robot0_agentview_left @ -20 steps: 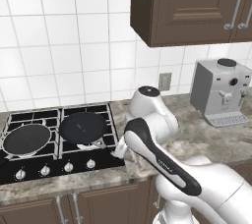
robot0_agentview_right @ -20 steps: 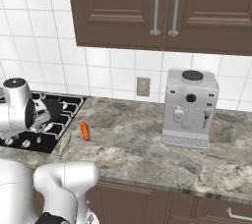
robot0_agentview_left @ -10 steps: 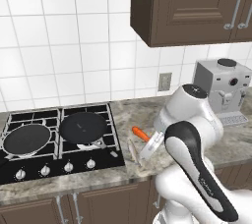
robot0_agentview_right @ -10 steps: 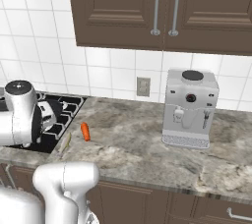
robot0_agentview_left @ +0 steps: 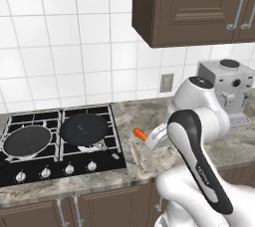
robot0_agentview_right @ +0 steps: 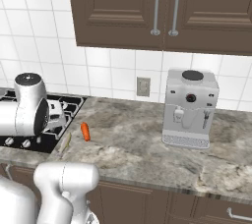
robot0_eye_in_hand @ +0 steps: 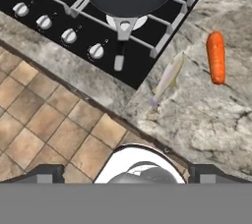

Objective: Place both pans onto different burners. Then place the carrot and the fish on different pans.

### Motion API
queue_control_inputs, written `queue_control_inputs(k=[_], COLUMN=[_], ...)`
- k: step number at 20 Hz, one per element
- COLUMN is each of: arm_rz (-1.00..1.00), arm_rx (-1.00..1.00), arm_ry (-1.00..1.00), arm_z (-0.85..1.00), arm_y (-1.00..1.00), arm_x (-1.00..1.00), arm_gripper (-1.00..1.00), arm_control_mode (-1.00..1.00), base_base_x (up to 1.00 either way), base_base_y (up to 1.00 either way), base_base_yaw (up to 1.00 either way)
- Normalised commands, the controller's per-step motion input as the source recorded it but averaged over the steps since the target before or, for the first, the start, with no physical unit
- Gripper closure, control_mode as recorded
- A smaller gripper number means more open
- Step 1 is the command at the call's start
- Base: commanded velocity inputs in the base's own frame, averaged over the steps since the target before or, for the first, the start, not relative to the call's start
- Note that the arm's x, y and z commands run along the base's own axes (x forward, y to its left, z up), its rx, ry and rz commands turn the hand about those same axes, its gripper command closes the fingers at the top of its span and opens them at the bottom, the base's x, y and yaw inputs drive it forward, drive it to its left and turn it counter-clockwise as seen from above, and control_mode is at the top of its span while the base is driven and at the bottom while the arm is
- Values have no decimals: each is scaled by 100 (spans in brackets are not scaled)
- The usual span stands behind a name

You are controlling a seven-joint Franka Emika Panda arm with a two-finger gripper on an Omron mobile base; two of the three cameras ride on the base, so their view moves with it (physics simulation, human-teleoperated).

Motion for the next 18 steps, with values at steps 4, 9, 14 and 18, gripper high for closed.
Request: queue_control_inputs(k=[4, 9, 14, 18], arm_rz=[-16, -12, 0, 0], arm_rx=[-22, -13, 0, 2], arm_ry=[-9, -1, 2, 4], arm_z=[-23, -10, -3, -22], arm_y=[2, -4, -16, -8], arm_x=[27, 32, 27, 30], arm_gripper=[-100, -100, -100, -100], arm_control_mode=[-100, -100, -100, -100], base_base_x=[0, 0, 0, 0], base_base_y=[0, 0, 0, 0], base_base_yaw=[0, 0, 0, 0])
